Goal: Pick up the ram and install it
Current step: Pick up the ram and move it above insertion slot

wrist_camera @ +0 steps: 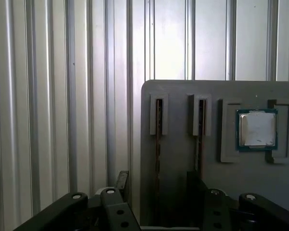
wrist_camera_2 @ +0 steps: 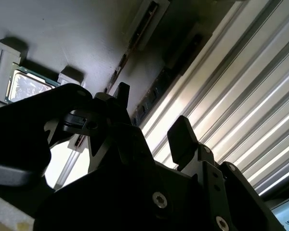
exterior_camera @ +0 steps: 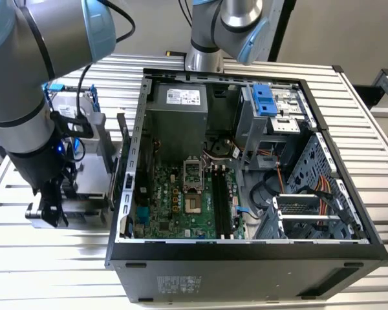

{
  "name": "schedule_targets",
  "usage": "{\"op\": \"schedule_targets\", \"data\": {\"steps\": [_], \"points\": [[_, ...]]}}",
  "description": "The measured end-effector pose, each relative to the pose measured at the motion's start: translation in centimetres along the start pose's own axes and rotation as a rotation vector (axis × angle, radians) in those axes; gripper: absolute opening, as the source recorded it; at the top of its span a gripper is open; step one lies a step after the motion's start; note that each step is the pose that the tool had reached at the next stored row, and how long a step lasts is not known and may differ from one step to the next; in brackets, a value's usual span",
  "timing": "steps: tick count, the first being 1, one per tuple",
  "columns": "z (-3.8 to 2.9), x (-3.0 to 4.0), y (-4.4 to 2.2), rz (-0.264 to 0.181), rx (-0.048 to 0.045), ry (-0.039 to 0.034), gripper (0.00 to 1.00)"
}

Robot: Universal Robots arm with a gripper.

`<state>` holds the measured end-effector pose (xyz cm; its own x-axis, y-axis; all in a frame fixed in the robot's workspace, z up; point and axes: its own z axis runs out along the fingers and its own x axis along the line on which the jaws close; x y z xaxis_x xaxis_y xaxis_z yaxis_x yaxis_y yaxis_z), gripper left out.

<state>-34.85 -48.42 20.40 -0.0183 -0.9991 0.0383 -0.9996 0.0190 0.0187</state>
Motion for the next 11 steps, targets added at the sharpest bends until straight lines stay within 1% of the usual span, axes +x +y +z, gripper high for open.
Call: {"op": "schedule_targets", "data": {"steps": [5,11], "points": [[0.41,0.06,0.04,0.002,0.0,-0.0001,1.0],[0.94,0.38,0.03,0.003,-0.0001,-0.0001,1.0]]}}
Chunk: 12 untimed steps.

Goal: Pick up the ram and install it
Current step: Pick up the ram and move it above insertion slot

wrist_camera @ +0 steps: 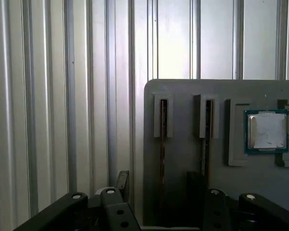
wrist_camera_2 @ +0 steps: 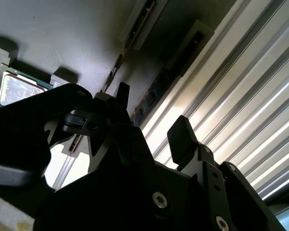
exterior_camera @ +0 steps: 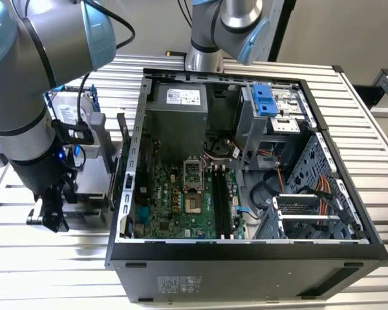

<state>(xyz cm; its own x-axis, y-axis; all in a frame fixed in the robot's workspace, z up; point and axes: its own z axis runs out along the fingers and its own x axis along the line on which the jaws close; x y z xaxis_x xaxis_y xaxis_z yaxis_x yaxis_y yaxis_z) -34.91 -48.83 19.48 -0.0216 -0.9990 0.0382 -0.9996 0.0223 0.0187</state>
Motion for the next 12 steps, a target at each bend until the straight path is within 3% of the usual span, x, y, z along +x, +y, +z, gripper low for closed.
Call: {"op": "schedule_targets", "data": {"steps": [12], "points": [[0.35,0.12,0.24,0.013,-0.0005,-0.0002,1.0]]}}
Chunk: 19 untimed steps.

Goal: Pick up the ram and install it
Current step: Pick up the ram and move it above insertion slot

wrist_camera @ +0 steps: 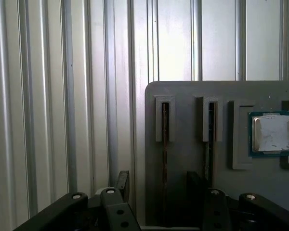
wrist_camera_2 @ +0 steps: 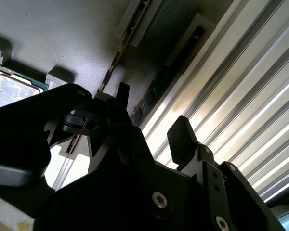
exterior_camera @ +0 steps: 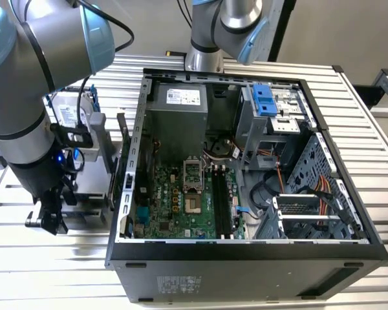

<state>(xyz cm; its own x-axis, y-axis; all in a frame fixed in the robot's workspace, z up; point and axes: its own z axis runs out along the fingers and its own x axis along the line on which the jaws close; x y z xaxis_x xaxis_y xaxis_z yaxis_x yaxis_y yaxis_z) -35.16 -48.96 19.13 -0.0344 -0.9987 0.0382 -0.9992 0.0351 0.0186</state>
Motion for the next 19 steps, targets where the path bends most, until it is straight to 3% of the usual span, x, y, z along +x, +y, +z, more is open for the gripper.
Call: {"op": "schedule_targets", "data": {"steps": [11,12,13,16,17,19], "points": [[0.01,0.0,0.0,0.0,0.0,0.0,1.0],[0.01,0.0,0.0,0.0,-0.0001,-0.003,1.0],[0.01,0.0,0.0,0.0,-0.0004,-0.0087,1.0],[0.01,0.01,0.01,-0.001,-0.0019,-0.0523,1.0],[0.01,0.03,0.01,-0.001,-0.0021,-0.0578,1.0],[0.02,0.09,0.01,-0.001,-0.002,-0.0599,1.0]]}}
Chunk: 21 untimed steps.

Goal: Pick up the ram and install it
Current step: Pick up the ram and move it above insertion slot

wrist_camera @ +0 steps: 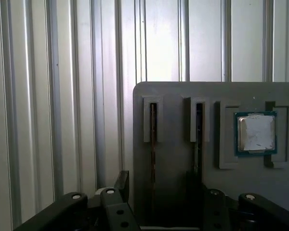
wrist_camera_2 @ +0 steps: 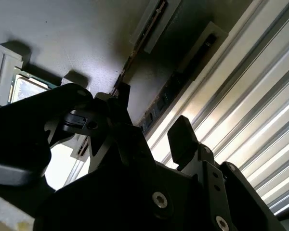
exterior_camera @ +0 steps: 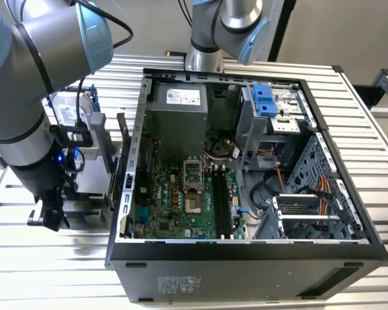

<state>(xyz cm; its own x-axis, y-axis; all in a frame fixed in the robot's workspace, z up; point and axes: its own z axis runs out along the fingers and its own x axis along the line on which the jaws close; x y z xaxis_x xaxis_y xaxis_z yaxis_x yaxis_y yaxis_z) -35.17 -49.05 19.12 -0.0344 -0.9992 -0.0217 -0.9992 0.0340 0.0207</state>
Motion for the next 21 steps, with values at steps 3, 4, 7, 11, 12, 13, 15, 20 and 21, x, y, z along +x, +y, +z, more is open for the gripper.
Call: {"op": "schedule_targets", "data": {"steps": [3,4,7,11,12,13,15,20,21], "points": [[-0.01,0.24,-0.01,0.0,-0.0001,0.0,1.0],[-0.01,0.34,-0.01,-0.001,-0.0001,0.0,1.0],[-0.01,0.49,-0.02,-0.001,-0.0001,-0.0002,1.0],[-0.02,0.53,-0.02,-0.001,-0.0003,-0.0028,1.0],[-0.02,0.54,-0.02,-0.001,-0.0002,-0.0036,1.0],[-0.01,0.53,-0.02,-0.001,-0.0002,-0.0045,1.0],[-0.02,0.53,-0.02,-0.001,-0.0003,-0.0062,1.0],[-0.01,0.53,-0.02,-0.001,-0.0004,-0.0103,1.0],[-0.01,0.53,-0.02,-0.001,-0.0004,-0.0111,1.0]]}}
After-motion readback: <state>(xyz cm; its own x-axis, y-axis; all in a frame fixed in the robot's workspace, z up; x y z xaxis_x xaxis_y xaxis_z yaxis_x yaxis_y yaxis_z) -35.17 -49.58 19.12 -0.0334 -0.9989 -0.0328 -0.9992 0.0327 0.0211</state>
